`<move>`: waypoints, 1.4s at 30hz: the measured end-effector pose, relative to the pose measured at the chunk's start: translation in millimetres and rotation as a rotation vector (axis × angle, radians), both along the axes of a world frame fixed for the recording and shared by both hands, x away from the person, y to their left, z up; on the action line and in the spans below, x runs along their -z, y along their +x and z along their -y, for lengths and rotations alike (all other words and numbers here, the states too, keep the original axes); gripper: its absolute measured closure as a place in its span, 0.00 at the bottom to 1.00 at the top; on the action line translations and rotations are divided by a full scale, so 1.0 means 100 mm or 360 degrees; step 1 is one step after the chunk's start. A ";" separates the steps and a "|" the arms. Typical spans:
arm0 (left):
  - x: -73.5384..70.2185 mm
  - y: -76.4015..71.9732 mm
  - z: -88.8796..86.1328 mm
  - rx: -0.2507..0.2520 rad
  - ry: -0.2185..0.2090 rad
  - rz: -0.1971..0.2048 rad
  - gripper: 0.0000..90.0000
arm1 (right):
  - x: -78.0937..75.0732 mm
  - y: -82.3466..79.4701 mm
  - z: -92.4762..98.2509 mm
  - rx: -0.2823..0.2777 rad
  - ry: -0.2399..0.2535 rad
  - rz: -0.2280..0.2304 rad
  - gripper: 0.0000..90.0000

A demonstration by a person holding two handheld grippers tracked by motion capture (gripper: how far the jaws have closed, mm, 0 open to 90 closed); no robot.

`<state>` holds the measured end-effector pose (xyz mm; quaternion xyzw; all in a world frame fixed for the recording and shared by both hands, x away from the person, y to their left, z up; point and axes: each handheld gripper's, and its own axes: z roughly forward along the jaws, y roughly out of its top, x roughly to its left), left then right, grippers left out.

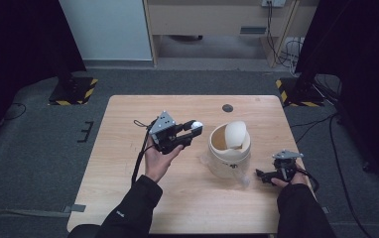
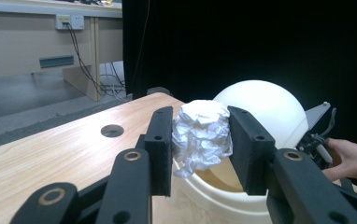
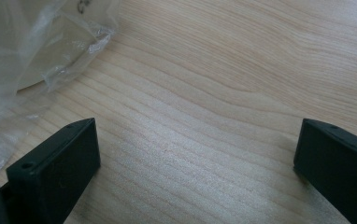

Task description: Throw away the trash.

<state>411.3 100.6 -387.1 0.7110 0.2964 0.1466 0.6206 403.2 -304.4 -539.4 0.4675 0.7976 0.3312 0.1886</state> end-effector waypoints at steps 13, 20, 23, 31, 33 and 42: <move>0.09 0.09 0.24 0.0053 0.0032 -0.0017 0.69 | 0.00 0.00 0.00 -0.0002 -0.0001 0.0000 0.01; 0.17 0.13 0.34 0.0075 0.0060 -0.0038 0.69 | 0.00 0.00 0.00 -0.0001 0.0000 0.0000 0.01; 0.19 0.14 0.37 0.0086 0.0068 -0.0045 0.69 | 0.00 0.00 0.00 0.0000 0.0000 0.0001 0.01; 0.30 0.17 0.48 0.0116 0.0115 -0.0085 0.69 | 0.00 0.00 0.00 0.0000 0.0000 0.0000 0.01; 0.33 0.17 0.50 0.0116 0.0135 -0.0093 0.69 | 0.00 0.00 0.00 0.0002 0.0001 0.0001 0.01; 0.42 0.21 0.58 0.0139 0.0179 -0.0123 0.68 | 0.00 0.00 0.00 0.0002 0.0002 0.0001 0.01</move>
